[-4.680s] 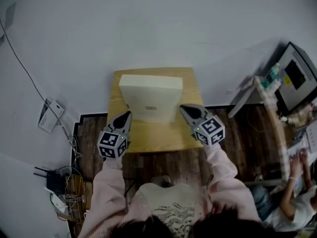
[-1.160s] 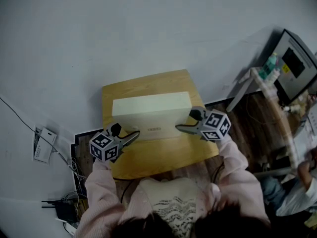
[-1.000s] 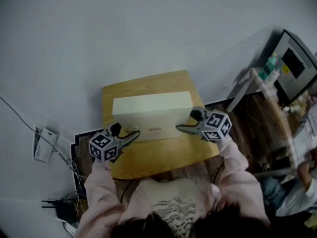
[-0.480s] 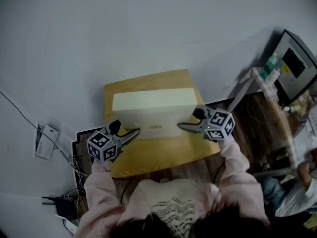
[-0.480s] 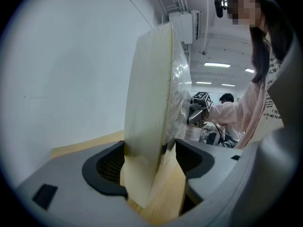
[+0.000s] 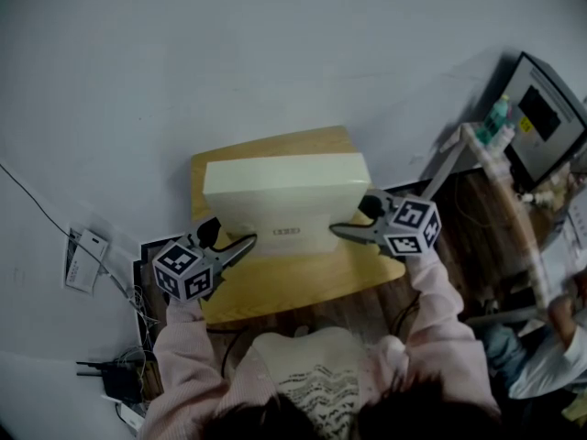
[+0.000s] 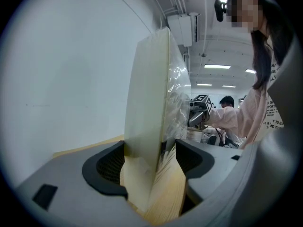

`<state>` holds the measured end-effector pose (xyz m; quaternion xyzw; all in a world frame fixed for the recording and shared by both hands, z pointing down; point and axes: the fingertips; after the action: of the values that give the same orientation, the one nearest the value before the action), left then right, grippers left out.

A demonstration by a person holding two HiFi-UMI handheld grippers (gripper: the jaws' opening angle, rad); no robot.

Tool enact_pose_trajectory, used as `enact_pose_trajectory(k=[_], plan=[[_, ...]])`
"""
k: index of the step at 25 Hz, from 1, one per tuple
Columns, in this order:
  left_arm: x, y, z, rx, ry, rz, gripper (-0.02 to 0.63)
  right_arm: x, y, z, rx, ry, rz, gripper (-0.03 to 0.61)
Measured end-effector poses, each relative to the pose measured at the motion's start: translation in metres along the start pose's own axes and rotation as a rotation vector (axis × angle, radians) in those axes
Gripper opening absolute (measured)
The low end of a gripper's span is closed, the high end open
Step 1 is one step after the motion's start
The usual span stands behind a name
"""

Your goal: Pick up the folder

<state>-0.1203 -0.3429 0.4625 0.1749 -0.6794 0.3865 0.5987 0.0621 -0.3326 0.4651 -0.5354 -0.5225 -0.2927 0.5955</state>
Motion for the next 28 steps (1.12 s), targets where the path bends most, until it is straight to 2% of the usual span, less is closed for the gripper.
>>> enact_pose_trajectory(k=[18, 28], plan=[[-0.05, 0.025, -0.014, -0.032, -0.005, -0.111, 0.353, -0.04, 0.024, 0.023, 0.033, -0.027, -0.088, 0.298], [-0.064, 0.031, -0.021, -0.058, 0.013, -0.146, 0.353, -0.058, 0.034, 0.026, 0.047, -0.008, -0.086, 0.298]])
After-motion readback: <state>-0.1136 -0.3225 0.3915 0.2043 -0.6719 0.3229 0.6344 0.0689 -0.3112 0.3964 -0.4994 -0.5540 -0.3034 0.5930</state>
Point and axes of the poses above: the fingertips, and each gripper's own axes: y backward along the fingers, z to its left, x out of its underside, and after that the axes turned 11 degrees about -x, right-handed
